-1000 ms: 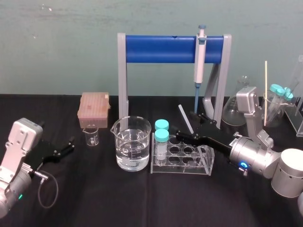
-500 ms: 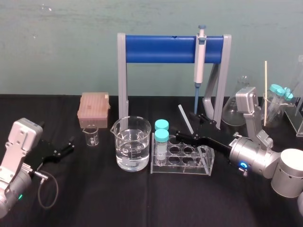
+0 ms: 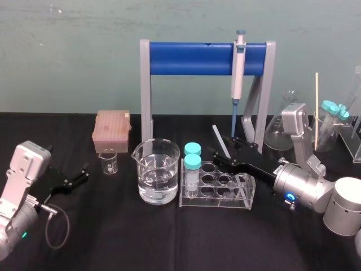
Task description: Pick up the stirring rod with one hand, then place it down.
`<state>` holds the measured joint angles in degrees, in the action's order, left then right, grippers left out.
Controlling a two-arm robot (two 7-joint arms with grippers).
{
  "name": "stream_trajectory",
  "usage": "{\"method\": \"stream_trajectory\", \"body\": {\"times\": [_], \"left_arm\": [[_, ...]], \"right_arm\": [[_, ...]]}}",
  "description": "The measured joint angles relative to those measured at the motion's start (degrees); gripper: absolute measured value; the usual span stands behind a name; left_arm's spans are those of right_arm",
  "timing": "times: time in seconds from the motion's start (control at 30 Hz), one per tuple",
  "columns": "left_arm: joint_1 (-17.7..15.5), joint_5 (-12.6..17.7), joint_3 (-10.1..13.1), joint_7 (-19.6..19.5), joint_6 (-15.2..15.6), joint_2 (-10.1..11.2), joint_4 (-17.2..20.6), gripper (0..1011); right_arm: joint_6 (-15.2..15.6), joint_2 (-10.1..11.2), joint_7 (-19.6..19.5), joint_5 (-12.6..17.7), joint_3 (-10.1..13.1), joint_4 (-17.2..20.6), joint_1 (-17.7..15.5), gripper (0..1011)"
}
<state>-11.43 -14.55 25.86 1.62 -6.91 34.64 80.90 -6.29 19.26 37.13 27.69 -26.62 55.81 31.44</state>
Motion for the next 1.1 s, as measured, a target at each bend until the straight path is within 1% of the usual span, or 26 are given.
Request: {"method": "stream_trajectory", "body": {"times": [0.03,0.1,0.33,0.37,0.4,0.47,0.57,0.6,1.1], "left_arm": [[0.0,0.0,0.0,0.0,0.0,0.0,0.0,1000],[0.0,0.0,0.0,0.0,0.0,0.0,0.0,1000],[0.0,0.0,0.0,0.0,0.0,0.0,0.0,1000],[0.0,0.0,0.0,0.0,0.0,0.0,0.0,1000],[0.0,0.0,0.0,0.0,0.0,0.0,0.0,1000],[0.0,0.01,0.0,0.0,0.0,0.0,0.0,1000],[0.0,0.0,0.0,0.0,0.0,0.0,0.0,1000],[0.0,0.0,0.0,0.0,0.0,0.0,0.0,1000],[0.0,0.0,0.0,0.0,0.0,0.0,0.0,1000]], "right_arm": [[0.0,0.0,0.01,0.0,0.0,0.0,0.0,625],[-0.02,0.0,0.02,0.02,0.0,0.02,0.0,542],[-0.06,0.0,0.02,0.03,0.0,0.03,0.0,339],[-0.06,0.0,0.02,0.03,0.0,0.03,0.0,277],[-0.06,0.0,0.02,0.03,0.0,0.03,0.0,277],[-0.06,0.0,0.02,0.03,0.0,0.03,0.0,199],[-0.06,0.0,0.02,0.03,0.0,0.03,0.0,124],[-0.06,0.0,0.01,0.03,0.0,0.03,0.0,80],[-0.06,0.0,0.01,0.03,0.0,0.03,0.0,71]]}}
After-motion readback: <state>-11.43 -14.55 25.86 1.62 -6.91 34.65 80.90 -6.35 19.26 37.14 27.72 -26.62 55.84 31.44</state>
